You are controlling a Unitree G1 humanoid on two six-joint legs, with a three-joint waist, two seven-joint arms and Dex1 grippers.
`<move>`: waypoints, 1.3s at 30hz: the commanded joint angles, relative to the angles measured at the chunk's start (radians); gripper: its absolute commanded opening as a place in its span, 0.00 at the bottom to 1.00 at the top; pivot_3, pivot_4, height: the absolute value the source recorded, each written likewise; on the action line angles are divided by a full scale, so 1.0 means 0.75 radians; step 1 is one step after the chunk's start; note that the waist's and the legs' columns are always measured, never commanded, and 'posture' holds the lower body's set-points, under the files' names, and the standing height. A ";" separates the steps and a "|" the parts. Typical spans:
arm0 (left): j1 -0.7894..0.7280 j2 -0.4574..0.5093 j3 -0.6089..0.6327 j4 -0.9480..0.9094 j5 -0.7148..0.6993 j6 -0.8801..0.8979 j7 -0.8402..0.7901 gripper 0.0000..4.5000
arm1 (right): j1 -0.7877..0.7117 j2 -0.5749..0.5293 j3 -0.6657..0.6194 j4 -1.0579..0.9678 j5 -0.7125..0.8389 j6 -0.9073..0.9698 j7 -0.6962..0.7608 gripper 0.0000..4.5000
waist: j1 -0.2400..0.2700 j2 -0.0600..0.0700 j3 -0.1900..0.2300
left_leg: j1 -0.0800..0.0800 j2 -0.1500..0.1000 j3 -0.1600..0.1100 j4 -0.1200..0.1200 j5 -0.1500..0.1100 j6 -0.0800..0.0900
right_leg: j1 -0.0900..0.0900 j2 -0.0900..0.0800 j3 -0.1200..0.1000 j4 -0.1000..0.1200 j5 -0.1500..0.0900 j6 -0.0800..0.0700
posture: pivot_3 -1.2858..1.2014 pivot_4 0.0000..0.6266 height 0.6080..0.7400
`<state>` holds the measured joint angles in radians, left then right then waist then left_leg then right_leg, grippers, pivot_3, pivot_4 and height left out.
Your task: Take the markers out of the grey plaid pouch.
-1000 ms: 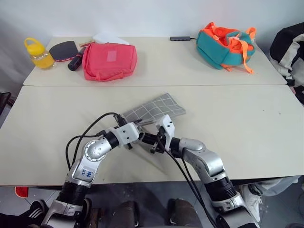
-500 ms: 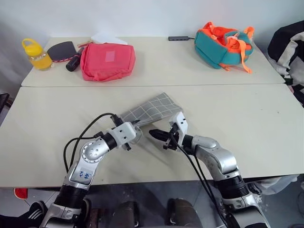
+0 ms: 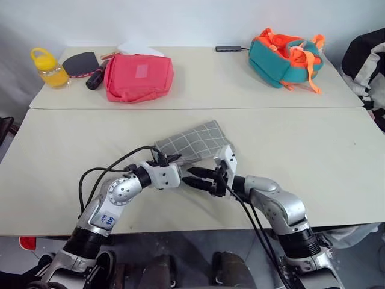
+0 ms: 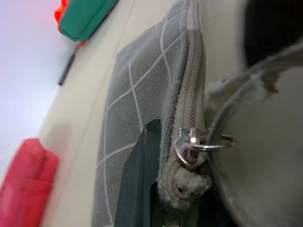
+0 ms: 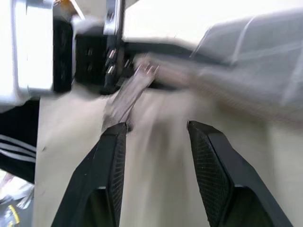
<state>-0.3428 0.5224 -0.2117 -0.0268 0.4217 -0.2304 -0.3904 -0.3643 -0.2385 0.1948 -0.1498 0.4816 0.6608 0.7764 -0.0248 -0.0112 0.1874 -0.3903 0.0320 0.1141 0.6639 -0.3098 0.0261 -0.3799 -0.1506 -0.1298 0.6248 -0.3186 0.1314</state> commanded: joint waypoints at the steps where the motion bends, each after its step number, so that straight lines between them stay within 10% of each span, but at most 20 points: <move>1: -0.017 0.018 0.008 -0.030 0.034 -0.045 0.027 0.00 | 0.015 0.041 -0.001 -0.058 0.043 0.019 -0.029 0.47 | -0.002 0.000 0.000 | 0.000 0.000 0.000 0.000 0.000 0.000 | 0.000 0.000 0.000 0.000 0.000 0.000 | 0.52 0.24 1.00; 18: 0.037 0.089 -0.040 0.015 0.251 -0.205 0.135 0.00 | -0.112 0.086 -0.218 -0.011 0.296 0.265 -0.101 0.47 | -0.001 0.000 0.000 | 0.000 0.000 0.000 -0.002 0.000 0.000 | -0.001 0.000 0.000 0.000 0.000 0.000 | 0.52 0.24 1.00; 39: 0.031 0.071 -0.037 0.013 0.296 -0.208 0.193 0.00 | -0.161 0.064 -0.080 0.005 0.275 0.457 -0.151 0.39 | -0.001 0.000 0.000 | 0.000 0.000 0.001 -0.001 0.000 0.000 | -0.001 -0.001 0.000 0.001 0.000 0.000 | 0.52 0.24 1.00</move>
<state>-0.3293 0.5842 -0.2373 -0.0209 0.6483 -0.3935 -0.2526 -0.4874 -0.2027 0.1297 -0.1408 0.6875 1.0232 0.6690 -0.0254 -0.0111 0.1874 -0.3904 0.0319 0.1147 0.6635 -0.3099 0.0263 -0.3809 -0.1513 -0.1294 0.6257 -0.3186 0.1314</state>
